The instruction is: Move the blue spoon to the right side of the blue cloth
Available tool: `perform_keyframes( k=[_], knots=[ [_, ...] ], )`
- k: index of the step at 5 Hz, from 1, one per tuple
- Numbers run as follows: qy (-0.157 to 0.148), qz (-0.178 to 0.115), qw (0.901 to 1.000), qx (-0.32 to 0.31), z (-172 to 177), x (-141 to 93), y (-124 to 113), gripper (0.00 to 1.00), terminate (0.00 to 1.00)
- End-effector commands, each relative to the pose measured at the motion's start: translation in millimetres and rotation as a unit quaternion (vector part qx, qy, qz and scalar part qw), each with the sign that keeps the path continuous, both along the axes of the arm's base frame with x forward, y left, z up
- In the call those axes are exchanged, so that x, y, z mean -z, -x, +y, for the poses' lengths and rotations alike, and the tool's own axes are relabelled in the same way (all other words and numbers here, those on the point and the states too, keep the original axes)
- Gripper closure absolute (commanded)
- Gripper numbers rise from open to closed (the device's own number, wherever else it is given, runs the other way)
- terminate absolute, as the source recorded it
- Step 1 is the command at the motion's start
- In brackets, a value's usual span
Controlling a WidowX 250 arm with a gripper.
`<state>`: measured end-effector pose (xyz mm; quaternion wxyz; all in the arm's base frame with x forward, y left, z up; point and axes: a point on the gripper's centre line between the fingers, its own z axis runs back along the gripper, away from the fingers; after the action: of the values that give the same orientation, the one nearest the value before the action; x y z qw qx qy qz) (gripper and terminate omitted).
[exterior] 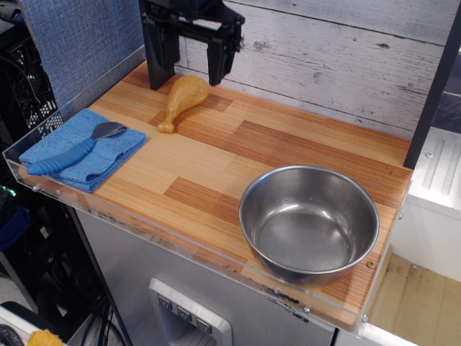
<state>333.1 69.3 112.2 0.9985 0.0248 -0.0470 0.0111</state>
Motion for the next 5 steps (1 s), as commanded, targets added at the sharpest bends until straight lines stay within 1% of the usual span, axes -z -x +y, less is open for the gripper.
perform_keyframes(
  k=[1, 2, 3, 4, 5],
  knots=[
    [-0.004, -0.063, 0.9979, -0.012, 57.1, -19.4, 14.1, 0.00, 0.00],
    [-0.007, -0.065, 0.9975, -0.028, 93.4, -14.5, 27.5, 0.00, 0.00],
    [-0.029, -0.054, 0.9980, -0.011, 98.8, -6.5, 38.5, 0.00, 0.00],
    [-0.040, -0.030, 0.9988, -0.005, 100.1, 11.8, 47.1, 0.00, 0.00],
    [-0.047, -0.015, 0.9988, -0.009, 103.4, 26.2, 53.1, 0.00, 0.00]
  ],
)
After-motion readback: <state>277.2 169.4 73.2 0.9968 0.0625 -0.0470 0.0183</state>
